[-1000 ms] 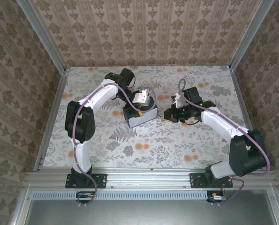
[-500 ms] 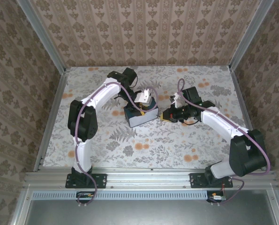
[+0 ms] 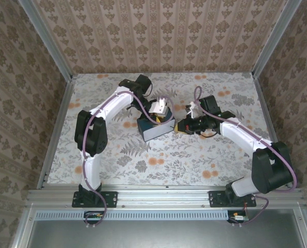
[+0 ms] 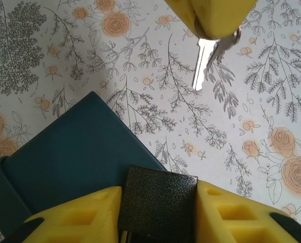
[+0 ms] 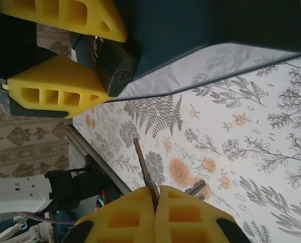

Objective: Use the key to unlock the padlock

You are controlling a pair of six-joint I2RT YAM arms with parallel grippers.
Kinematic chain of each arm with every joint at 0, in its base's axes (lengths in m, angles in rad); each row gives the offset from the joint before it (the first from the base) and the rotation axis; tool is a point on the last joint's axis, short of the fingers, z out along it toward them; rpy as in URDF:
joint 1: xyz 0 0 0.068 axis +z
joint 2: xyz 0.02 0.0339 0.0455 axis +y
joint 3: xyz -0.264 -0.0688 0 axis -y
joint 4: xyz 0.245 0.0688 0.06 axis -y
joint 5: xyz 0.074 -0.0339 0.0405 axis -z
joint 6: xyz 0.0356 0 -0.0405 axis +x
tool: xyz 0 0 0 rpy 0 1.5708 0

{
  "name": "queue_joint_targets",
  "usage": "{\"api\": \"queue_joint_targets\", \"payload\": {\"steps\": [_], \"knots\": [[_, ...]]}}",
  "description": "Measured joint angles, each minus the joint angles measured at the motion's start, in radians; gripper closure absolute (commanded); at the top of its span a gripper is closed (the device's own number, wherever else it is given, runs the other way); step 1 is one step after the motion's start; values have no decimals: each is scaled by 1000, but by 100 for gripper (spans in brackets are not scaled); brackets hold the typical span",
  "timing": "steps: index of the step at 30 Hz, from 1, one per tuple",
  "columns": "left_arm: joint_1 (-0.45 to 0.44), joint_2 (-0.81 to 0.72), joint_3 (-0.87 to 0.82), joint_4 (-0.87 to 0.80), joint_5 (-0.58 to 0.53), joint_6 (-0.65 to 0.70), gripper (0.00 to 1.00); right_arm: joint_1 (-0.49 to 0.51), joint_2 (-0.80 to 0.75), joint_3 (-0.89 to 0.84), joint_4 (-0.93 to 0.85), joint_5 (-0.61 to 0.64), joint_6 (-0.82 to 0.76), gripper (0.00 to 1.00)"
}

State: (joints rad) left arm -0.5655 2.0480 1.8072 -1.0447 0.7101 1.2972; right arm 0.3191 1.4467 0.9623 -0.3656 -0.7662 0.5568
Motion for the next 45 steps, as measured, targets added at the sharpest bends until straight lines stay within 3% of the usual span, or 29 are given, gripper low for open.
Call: {"api": "queue_joint_targets", "payload": {"steps": [13,26,45], "knots": [[-11,-69,-111,131,2,-64,80,-3,62,18,54,-32,46,100],[-7,-174,-283,307,20,-137,82,-18,92,56,93,-111,69,100],[-1,-211,-344,391,27,-181,82,-37,134,56,108,-163,71,100]]}}
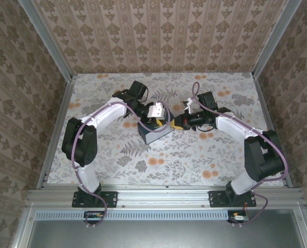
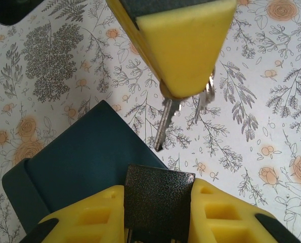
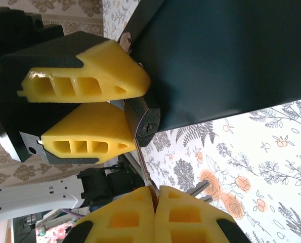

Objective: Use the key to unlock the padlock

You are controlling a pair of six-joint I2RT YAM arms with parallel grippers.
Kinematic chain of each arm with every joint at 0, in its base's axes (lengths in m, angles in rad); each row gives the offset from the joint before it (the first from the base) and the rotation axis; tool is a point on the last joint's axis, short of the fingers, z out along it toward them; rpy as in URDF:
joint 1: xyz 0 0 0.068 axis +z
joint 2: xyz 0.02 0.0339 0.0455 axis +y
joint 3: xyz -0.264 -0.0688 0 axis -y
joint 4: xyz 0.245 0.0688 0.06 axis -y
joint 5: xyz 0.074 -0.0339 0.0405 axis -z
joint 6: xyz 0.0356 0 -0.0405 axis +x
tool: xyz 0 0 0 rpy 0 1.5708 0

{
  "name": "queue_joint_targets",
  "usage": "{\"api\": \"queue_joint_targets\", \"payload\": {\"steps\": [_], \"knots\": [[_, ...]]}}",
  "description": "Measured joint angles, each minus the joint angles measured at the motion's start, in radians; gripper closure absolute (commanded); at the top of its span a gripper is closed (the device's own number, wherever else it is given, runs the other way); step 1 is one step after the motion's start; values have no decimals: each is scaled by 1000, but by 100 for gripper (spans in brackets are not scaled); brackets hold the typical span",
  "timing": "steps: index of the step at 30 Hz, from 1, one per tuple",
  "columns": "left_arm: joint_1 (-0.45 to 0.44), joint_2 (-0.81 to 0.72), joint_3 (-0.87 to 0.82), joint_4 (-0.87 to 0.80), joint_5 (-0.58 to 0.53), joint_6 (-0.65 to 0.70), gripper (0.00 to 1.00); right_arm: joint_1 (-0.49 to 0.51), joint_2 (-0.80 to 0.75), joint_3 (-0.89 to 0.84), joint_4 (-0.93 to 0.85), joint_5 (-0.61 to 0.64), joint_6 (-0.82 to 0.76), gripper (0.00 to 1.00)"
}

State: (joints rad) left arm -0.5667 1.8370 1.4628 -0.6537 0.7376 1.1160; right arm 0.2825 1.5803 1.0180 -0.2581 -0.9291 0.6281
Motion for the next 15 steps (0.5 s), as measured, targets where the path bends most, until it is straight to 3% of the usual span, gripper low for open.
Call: {"api": "queue_joint_targets", "payload": {"steps": [15], "knots": [[0,-2,-13,27,11,-18,82,-3,32,0,12,-26,0,100]]}}
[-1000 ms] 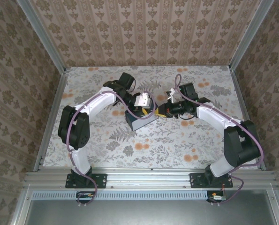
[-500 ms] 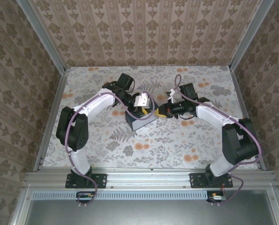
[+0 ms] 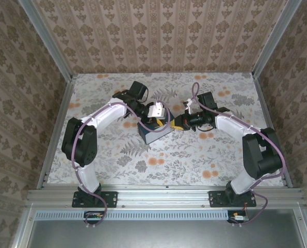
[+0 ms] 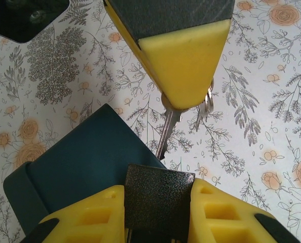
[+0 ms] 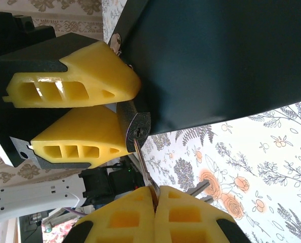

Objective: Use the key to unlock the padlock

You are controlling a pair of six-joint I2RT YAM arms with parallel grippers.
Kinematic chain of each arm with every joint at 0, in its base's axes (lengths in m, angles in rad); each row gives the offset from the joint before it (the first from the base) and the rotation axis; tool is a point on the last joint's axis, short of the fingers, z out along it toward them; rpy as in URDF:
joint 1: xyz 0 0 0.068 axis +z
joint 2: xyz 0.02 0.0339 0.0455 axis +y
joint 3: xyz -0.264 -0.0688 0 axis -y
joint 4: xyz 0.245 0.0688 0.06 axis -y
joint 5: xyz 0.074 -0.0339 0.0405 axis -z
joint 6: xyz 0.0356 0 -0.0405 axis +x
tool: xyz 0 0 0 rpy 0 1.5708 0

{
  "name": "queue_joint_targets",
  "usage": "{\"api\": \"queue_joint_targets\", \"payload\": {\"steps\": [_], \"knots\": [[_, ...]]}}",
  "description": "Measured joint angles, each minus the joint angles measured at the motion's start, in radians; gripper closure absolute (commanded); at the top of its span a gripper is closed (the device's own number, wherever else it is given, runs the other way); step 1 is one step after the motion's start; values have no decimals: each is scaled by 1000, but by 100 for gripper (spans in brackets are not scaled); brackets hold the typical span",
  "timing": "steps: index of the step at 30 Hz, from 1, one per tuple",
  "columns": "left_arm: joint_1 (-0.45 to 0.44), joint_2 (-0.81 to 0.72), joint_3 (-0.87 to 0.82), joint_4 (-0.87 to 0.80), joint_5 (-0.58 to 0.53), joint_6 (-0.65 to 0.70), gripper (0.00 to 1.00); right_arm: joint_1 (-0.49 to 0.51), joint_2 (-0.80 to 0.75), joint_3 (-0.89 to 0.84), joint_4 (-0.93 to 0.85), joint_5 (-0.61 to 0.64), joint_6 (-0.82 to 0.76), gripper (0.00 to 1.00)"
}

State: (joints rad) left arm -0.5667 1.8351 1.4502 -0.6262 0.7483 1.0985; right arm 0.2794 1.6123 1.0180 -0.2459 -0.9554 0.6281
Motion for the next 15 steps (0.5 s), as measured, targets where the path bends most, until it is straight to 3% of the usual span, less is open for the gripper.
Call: {"api": "queue_joint_targets", "payload": {"steps": [15], "knots": [[5,-4,-4,3,1,0,82,5,19,0,26,-3,4,100]]}}
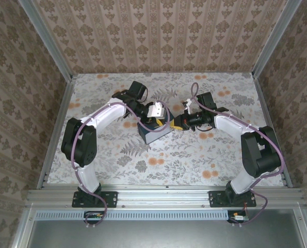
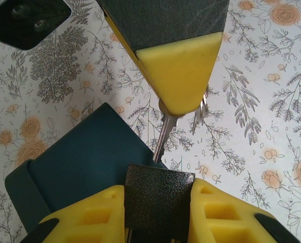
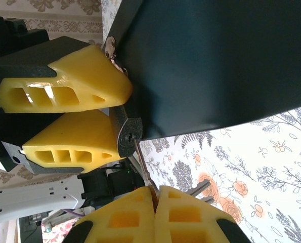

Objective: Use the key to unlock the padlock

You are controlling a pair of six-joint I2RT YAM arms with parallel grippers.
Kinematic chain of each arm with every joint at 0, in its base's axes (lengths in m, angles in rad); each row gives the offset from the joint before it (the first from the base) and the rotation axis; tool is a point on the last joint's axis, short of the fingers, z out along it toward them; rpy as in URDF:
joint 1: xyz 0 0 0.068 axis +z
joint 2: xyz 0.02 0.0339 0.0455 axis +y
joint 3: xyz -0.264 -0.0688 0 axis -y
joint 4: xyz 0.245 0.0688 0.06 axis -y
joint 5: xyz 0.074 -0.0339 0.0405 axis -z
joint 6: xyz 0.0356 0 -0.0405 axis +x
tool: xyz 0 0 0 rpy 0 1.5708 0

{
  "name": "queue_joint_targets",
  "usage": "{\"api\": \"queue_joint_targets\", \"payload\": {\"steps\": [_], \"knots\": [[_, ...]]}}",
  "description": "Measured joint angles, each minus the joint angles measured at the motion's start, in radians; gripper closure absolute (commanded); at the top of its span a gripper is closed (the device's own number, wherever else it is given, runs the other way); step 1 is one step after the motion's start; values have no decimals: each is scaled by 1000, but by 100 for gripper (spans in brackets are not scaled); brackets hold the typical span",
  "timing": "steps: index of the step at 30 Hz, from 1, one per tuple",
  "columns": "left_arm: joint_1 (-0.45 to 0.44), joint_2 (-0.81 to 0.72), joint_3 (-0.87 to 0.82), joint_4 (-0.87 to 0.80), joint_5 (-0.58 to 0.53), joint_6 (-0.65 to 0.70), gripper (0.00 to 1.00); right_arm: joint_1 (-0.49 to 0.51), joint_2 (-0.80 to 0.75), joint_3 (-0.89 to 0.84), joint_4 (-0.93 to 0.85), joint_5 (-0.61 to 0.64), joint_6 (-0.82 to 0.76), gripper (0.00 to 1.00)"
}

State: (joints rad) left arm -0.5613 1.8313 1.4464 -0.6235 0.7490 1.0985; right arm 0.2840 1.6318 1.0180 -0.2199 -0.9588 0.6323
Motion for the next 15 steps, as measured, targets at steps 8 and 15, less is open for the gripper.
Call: {"api": "queue_joint_targets", "payload": {"steps": [8,15], "knots": [[0,0,0,0,0,0,82,8,0,0,13,-8,1,100],[0,-1,-5,2,-1,0,82,9,9,0,16,-22,4,100]]}}
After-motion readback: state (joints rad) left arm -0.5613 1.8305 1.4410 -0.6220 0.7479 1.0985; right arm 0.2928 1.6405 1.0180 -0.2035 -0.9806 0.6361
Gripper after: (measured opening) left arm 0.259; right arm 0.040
